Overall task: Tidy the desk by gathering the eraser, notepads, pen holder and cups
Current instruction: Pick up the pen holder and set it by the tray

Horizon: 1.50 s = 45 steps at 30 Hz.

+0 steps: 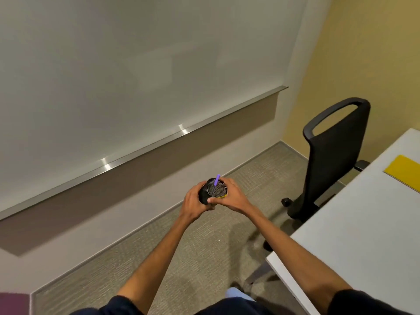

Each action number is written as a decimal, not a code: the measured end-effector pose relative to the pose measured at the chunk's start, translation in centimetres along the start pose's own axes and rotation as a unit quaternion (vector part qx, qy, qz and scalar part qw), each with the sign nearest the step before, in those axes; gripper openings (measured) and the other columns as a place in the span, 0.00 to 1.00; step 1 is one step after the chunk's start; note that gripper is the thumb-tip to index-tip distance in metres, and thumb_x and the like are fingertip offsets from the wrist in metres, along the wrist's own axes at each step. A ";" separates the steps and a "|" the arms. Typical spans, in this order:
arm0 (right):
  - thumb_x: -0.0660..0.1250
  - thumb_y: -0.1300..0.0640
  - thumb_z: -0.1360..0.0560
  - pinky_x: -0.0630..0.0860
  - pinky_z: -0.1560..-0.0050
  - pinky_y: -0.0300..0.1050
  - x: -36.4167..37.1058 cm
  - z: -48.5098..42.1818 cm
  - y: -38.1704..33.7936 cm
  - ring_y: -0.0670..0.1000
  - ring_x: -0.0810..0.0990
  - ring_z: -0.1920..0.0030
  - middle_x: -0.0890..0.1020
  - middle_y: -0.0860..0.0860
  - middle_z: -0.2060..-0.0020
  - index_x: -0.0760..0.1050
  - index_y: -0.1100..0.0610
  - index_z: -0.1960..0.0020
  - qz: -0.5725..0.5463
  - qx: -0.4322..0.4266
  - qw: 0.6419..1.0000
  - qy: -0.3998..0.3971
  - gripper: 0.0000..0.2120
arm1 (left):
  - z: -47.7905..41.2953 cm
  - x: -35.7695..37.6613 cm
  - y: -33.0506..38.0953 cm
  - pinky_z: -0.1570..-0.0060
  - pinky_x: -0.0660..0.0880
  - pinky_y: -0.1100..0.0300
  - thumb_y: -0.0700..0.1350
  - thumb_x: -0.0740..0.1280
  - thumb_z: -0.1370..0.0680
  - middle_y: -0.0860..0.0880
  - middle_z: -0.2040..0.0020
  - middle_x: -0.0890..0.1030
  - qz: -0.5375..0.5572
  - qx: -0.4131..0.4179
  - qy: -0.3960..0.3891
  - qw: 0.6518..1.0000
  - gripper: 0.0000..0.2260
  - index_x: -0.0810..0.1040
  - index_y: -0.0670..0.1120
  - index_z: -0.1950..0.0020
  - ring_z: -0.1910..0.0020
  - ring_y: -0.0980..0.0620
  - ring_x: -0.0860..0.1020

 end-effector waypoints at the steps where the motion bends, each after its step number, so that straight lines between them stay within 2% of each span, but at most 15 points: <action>1: 0.81 0.45 0.36 0.72 0.30 0.48 0.2 -1.1 -0.2 0.49 0.73 0.34 0.75 0.50 0.36 0.70 0.51 0.29 0.003 -0.001 1.000 -0.002 0.40 | -0.8 -0.5 -0.5 0.39 0.76 0.50 0.41 0.81 0.39 0.48 0.37 0.80 -0.002 -0.003 0.000 1.000 0.39 0.72 0.46 0.29 0.40 0.48 0.78; 12: 0.82 0.46 0.38 0.75 0.33 0.51 -1.7 -16.1 0.4 0.52 0.76 0.37 0.76 0.53 0.37 0.72 0.54 0.29 -0.005 0.011 1.000 0.005 0.41 | -15.7 -2.5 -2.8 0.37 0.77 0.47 0.43 0.81 0.39 0.48 0.35 0.79 0.002 -0.022 -0.019 1.000 0.41 0.70 0.49 0.27 0.38 0.48 0.77; 19: 0.83 0.45 0.39 0.77 0.38 0.45 -10.9 -25.5 3.3 0.51 0.77 0.40 0.77 0.53 0.38 0.72 0.55 0.31 -0.021 0.056 0.994 0.089 0.41 | -29.6 0.1 3.1 0.40 0.78 0.46 0.42 0.80 0.38 0.47 0.39 0.80 -0.004 0.041 -0.069 0.997 0.39 0.72 0.48 0.29 0.41 0.47 0.78; 26: 0.83 0.45 0.39 0.76 0.33 0.50 -19.4 -31.0 5.3 0.51 0.77 0.37 0.77 0.53 0.35 0.72 0.55 0.30 -0.032 0.082 0.982 0.168 0.42 | -39.5 4.0 8.9 0.41 0.80 0.51 0.40 0.79 0.38 0.48 0.40 0.80 0.036 0.096 -0.115 0.988 0.38 0.72 0.47 0.29 0.42 0.49 0.79; 29: 0.84 0.47 0.40 0.76 0.33 0.51 -22.8 -32.5 7.2 0.51 0.78 0.37 0.80 0.52 0.37 0.74 0.56 0.31 -0.046 0.104 0.970 0.212 0.40 | -43.5 6.3 11.2 0.45 0.80 0.58 0.39 0.80 0.38 0.49 0.40 0.81 0.040 0.118 -0.150 0.981 0.38 0.72 0.47 0.29 0.43 0.50 0.79; 32: 0.84 0.48 0.41 0.76 0.33 0.48 -26.4 -34.1 9.7 0.51 0.79 0.37 0.79 0.53 0.35 0.72 0.57 0.29 -0.061 0.139 0.956 0.250 0.44 | -47.7 9.5 13.5 0.51 0.80 0.65 0.38 0.79 0.39 0.50 0.42 0.81 0.037 0.140 -0.196 0.970 0.37 0.73 0.48 0.30 0.44 0.50 0.80; 37: 0.85 0.49 0.41 0.74 0.31 0.49 -32.5 -37.6 14.0 0.52 0.78 0.34 0.79 0.53 0.34 0.69 0.58 0.27 -0.082 0.179 0.930 0.309 0.48 | -55.1 14.8 17.7 0.48 0.83 0.53 0.37 0.78 0.38 0.48 0.40 0.81 0.019 0.181 -0.256 0.949 0.38 0.72 0.48 0.29 0.44 0.49 0.80; 40: 0.85 0.50 0.41 0.72 0.30 0.48 -35.9 -39.1 15.9 0.52 0.75 0.32 0.76 0.54 0.32 0.63 0.56 0.24 -0.109 0.202 0.907 0.352 0.52 | -59.4 17.3 20.8 0.48 0.82 0.54 0.39 0.79 0.39 0.49 0.41 0.82 0.004 0.217 -0.274 0.937 0.38 0.73 0.49 0.30 0.45 0.49 0.80; 42: 0.85 0.49 0.41 0.71 0.33 0.44 -38.1 -39.8 16.8 0.52 0.75 0.33 0.76 0.55 0.32 0.59 0.55 0.23 -0.121 0.205 0.893 0.382 0.55 | -61.4 18.9 22.8 0.47 0.81 0.55 0.40 0.79 0.39 0.49 0.41 0.82 -0.002 0.235 -0.285 0.929 0.38 0.73 0.49 0.30 0.45 0.49 0.80; 45: 0.85 0.49 0.42 0.71 0.33 0.44 -40.8 -40.3 18.5 0.52 0.75 0.33 0.75 0.55 0.31 0.58 0.53 0.23 -0.141 0.212 0.871 0.420 0.55 | -64.0 21.5 25.0 0.43 0.80 0.52 0.41 0.79 0.38 0.47 0.39 0.82 -0.008 0.254 -0.302 0.919 0.38 0.72 0.48 0.29 0.42 0.48 0.80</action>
Point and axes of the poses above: each hand's wrist, its own z-axis away from the middle knuckle, its own x-axis out of the palm, y = z × x, the point moved 8 cm from there along -z, towards the middle knuckle
